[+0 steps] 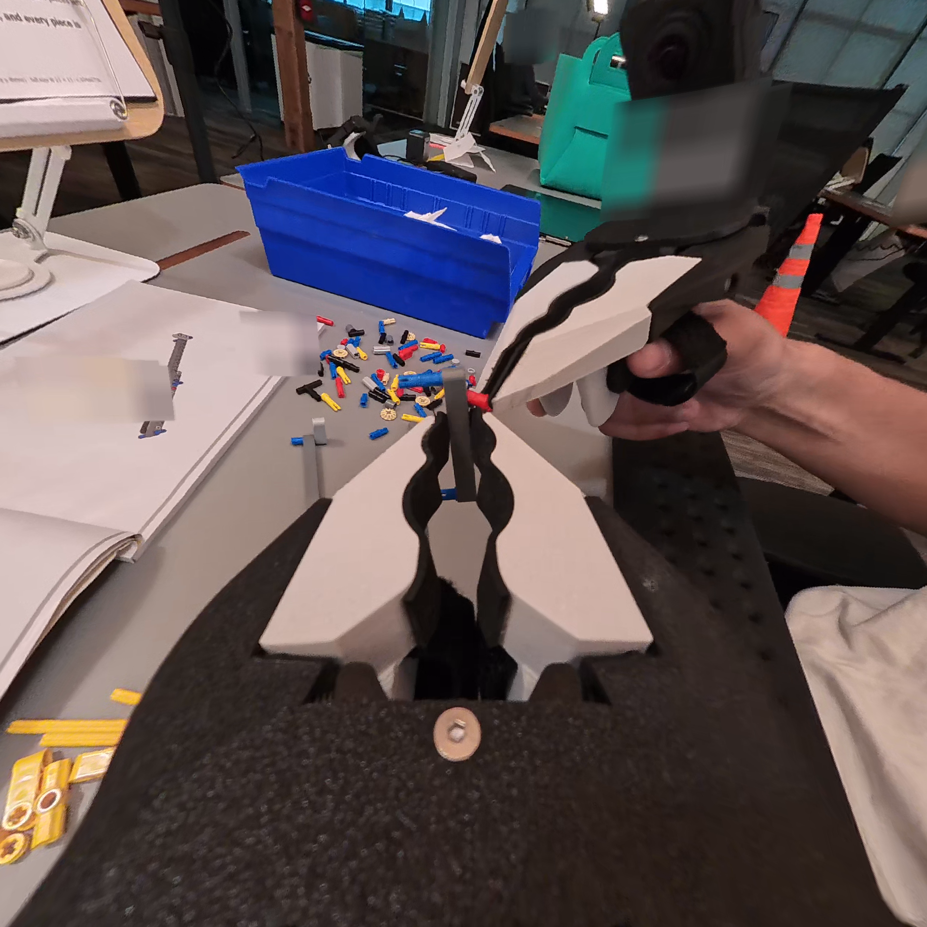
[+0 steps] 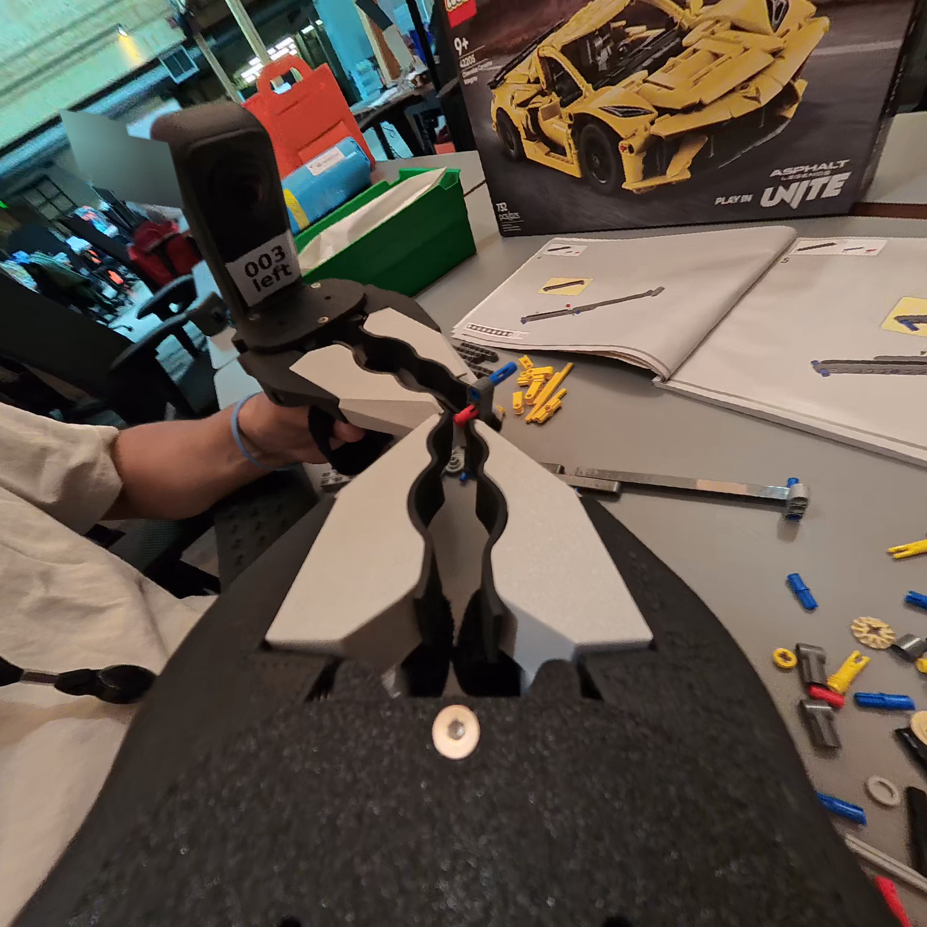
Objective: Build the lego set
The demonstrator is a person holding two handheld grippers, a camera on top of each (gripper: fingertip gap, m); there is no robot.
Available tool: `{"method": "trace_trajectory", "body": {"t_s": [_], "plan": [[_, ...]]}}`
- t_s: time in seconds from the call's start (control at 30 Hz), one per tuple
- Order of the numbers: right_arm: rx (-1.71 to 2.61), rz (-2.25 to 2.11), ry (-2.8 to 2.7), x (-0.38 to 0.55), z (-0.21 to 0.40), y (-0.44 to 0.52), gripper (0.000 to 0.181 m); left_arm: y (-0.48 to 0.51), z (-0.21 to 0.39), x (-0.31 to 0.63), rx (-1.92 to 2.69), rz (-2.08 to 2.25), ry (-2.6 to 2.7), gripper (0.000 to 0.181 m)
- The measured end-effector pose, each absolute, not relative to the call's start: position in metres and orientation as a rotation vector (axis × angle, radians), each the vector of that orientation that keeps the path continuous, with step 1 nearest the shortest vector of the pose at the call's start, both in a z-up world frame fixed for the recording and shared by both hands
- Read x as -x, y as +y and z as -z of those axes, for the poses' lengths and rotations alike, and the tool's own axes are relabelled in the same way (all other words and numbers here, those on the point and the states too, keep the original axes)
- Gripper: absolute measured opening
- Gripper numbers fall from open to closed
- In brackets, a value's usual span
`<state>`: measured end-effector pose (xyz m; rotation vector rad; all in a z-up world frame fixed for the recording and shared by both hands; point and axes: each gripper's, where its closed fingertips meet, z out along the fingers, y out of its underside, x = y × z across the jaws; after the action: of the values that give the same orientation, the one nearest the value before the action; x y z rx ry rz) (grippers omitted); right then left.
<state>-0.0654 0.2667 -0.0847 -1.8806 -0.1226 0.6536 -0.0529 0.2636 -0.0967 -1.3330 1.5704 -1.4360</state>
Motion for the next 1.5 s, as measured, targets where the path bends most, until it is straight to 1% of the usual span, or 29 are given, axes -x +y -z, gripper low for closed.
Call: {"method": "trace_trajectory", "body": {"t_s": [0.2,0.27,0.53,0.6,0.77,0.87,1.13,1.27,1.5], "plan": [[1.886,-0.946,-0.045,0.070,0.084,0.259,0.004,0.259,0.097,0.055,1.201,1.313,1.639,0.007],[1.903,-0.971,-0.056,0.070,0.085,0.257,0.004,0.257,0.099,0.055,1.175,1.281,1.661,0.007],[1.974,-0.676,-0.183,0.067,0.091,0.260,0.004,0.256,0.103,0.054,1.277,1.389,1.650,0.006],[1.954,-0.695,-0.205,0.069,0.088,0.258,0.004,0.254,0.101,0.055,1.261,1.408,1.651,0.007],[1.878,-0.951,-0.158,0.075,0.079,0.251,0.004,0.248,0.092,0.061,1.156,1.419,1.684,0.007],[1.909,-0.907,-0.169,0.074,0.084,0.252,0.004,0.250,0.098,0.060,1.130,1.340,1.708,0.007],[1.940,-0.773,-0.232,0.072,0.088,0.252,0.004,0.250,0.100,0.059,1.170,1.367,1.704,0.006],[1.960,-0.678,-0.241,0.067,0.088,0.255,0.001,0.249,0.105,0.058,1.201,1.377,1.723,0.007],[1.979,-0.617,-0.246,0.064,0.093,0.257,0.002,0.251,0.110,0.055,1.254,1.382,1.705,0.007]]}}
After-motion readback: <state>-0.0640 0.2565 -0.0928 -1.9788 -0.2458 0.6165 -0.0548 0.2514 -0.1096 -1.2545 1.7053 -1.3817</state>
